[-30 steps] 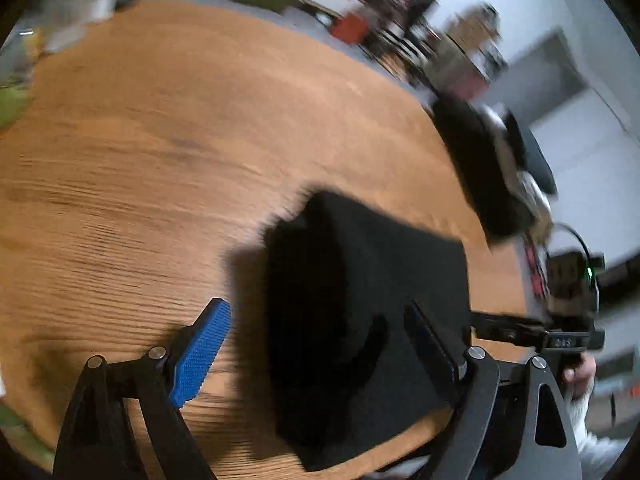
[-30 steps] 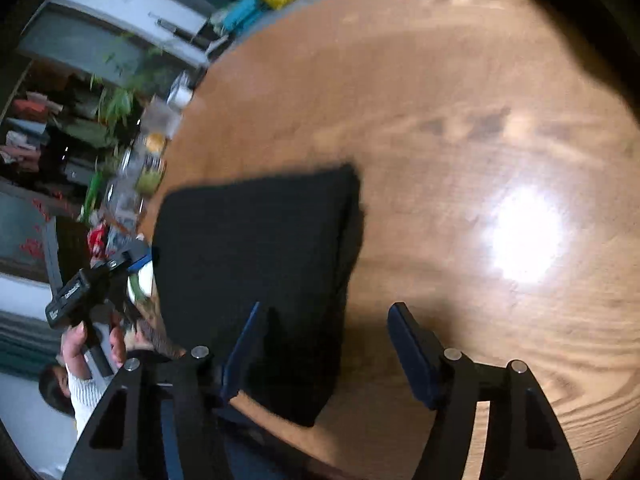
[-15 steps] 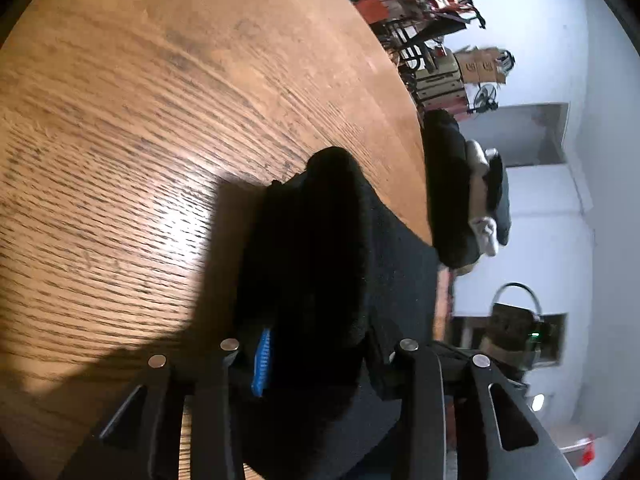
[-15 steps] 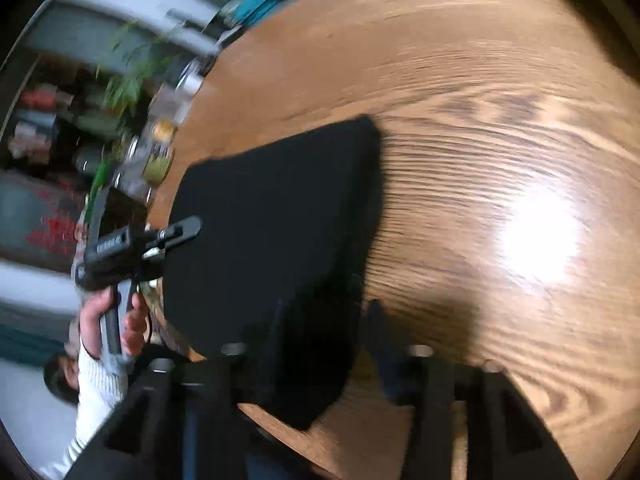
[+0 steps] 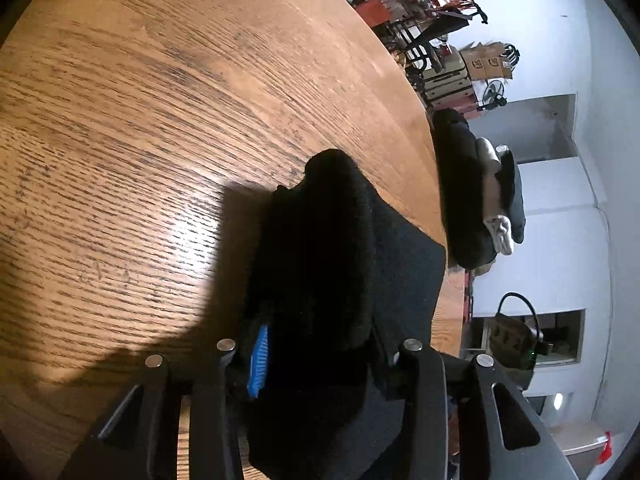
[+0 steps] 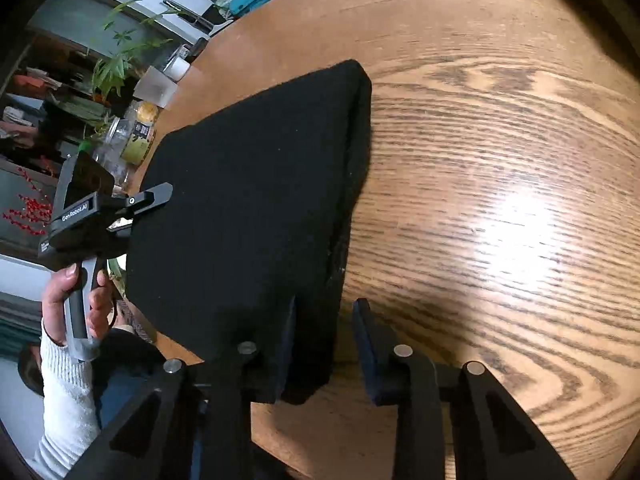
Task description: Fold clothes
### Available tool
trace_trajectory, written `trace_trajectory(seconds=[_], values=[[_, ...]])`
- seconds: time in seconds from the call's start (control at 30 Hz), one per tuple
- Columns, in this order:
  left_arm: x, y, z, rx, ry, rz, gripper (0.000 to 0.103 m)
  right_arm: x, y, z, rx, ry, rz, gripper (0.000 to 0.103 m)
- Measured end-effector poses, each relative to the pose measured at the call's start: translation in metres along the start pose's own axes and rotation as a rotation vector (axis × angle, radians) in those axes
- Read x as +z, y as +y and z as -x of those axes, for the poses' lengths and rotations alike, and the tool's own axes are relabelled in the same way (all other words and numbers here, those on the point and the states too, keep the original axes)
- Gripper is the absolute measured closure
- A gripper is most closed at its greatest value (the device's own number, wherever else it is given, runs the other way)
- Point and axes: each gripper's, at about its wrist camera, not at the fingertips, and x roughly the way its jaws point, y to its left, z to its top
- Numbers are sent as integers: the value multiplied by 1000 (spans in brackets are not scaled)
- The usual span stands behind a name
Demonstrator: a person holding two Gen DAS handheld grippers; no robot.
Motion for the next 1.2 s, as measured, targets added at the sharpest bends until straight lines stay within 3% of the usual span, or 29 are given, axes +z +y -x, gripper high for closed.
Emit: trace_trajectory(seconds=[0.07,0.17,0.4,0.47,0.5,0.57,0.6,0.67,0.73,0.87,0.93,1.1,1.2], values=[[0,2,2,-6,1,-2,60,0,0,7,2,0,-12,64],[0,5,5,-9,5,-5,60,7,-9,33,86,-46,-81,59],[1,8,8,-24,5,-12,57,36,11,42,-21,-156,56,59],[-2,2,15,11,-4,-29,48,49,15,32,-78,-180,106,60],[-7,-3,24,60,-24,-43,36,52,12,20,-88,-134,106,61],[-23,-15,47,146,-83,-109,33,58,5,-3,-105,-37,102,59],[-34,-20,56,160,-108,-148,33,62,0,-6,-96,-36,87,56],[-58,-25,71,150,-149,-209,33,67,-8,-7,-81,-18,74,48],[-79,-30,78,133,-202,-267,33,73,-17,-6,-52,-22,57,50],[-103,-35,78,137,-308,-388,33,77,-17,-6,-73,-23,71,50],[-109,-36,69,163,-323,-427,33,74,-16,-5,-79,-32,76,50],[-129,-34,58,104,-315,-522,33,76,-19,-4,-66,-36,73,48],[-136,-39,51,113,-304,-598,33,77,-20,-3,-68,-37,71,47]])
